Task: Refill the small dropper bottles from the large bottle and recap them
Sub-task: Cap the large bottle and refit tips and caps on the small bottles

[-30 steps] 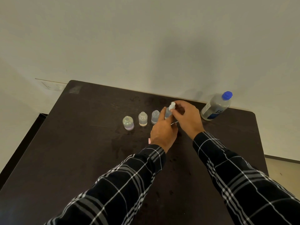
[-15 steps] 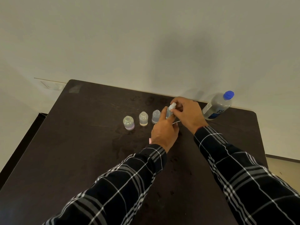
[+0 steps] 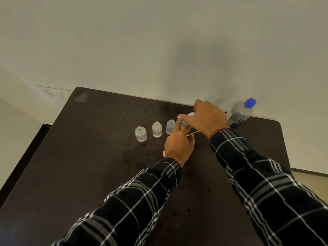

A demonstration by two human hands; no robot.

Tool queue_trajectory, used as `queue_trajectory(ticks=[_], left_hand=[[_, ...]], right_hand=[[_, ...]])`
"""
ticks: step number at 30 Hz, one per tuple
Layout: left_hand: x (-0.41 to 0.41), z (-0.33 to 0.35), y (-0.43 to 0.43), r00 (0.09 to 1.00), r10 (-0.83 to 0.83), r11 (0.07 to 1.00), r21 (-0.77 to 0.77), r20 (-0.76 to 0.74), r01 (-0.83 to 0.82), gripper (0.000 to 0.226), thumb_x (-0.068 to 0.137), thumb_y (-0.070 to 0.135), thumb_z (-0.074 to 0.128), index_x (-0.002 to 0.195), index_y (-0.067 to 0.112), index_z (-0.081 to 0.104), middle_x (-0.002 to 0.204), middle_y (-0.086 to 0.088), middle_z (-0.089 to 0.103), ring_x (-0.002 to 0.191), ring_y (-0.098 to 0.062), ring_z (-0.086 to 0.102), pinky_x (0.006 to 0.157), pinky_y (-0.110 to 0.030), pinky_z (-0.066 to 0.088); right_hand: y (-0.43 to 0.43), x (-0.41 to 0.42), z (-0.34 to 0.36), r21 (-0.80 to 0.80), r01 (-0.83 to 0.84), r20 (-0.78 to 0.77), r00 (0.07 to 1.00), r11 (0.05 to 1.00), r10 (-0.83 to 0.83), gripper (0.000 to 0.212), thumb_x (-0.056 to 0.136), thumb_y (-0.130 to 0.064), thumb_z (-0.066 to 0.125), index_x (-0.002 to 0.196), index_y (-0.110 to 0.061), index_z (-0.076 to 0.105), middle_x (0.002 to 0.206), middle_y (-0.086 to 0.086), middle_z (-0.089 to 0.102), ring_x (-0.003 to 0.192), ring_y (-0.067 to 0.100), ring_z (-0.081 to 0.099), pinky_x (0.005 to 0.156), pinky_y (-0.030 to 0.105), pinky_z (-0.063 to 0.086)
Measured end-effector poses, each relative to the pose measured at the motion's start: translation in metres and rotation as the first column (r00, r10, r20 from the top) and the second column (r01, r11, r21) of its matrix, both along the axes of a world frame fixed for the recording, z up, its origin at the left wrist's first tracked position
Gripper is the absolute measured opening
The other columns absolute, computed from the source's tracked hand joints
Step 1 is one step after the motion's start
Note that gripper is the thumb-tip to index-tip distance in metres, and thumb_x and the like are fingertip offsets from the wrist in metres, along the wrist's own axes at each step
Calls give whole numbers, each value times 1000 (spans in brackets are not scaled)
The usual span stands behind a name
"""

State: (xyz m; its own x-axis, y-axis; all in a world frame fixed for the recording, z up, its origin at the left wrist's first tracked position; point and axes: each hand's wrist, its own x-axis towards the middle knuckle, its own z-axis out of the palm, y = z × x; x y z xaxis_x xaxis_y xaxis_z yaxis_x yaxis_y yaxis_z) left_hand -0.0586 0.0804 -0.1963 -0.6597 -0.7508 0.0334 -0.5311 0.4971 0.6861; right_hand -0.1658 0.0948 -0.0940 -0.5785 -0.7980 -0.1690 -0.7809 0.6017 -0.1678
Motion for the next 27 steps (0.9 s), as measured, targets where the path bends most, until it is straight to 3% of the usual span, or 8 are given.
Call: queue_trajectory(ticks=[4,7,9,16,19,22,24,27], left_hand=[[-2,1,3,999,30,1000,7,21,-30,55,93,25,60,143,38,41,159,5,22,115,-23,60,86,-43,57],[-2,0,5,999,48,999,2,12,-48,55,93,25,62,143,36,43,159,3,23,118,-25,59,86,-41,54],[-2,0,6,999,47,999,1,6,-47,53,93,26,61,142,36,44,159,3,25,112,-24,62,85,-41,55],[-3,4,7,998,65,998,-13,-4,-65,51,92,25,61,140,35,46,158,3,27,111,-23,63,83,-39,55],[-4,6,9,998,59,998,-3,-1,-59,48,94,25,60,139,32,47,161,4,22,112,-22,62,84,-37,55],[-4,6,8,999,51,998,34,-15,-51,49,94,25,61,140,26,47,161,6,20,107,-22,65,83,-37,54],[-3,6,7,999,41,997,62,-20,-39,53,94,25,62,144,25,44,161,7,22,106,-23,65,84,-39,56],[-3,6,6,998,58,997,43,-12,-58,49,93,27,62,140,26,48,159,7,26,107,-20,65,86,-41,57]], right_hand=[[9,-14,24,-29,-210,197,957,977,211,44,91,-29,70,131,-23,53,132,5,54,116,22,57,104,38,48],[1,-10,32,133,-320,165,940,938,298,34,95,-20,64,129,-21,62,132,5,59,121,22,55,109,39,43],[-6,-6,33,213,-298,151,951,931,270,34,97,-21,62,131,-20,62,135,6,59,124,24,54,111,40,41],[-22,-1,24,248,-206,79,978,947,192,37,95,-29,66,129,-14,62,127,10,63,117,26,59,107,38,45],[-22,1,5,189,-138,-17,989,972,144,35,95,-36,64,120,-12,64,109,9,67,102,24,65,94,35,51],[-21,6,-15,117,-38,-139,989,992,54,35,97,-46,57,106,-13,67,75,2,54,80,22,63,75,34,53],[-20,8,-21,101,31,-194,981,994,-11,46,97,-57,48,93,-15,68,61,0,44,66,18,56,63,33,47],[-16,9,-22,35,76,-187,980,996,-68,72,89,-78,34,72,-14,63,57,-1,49,54,14,50,57,31,42]])
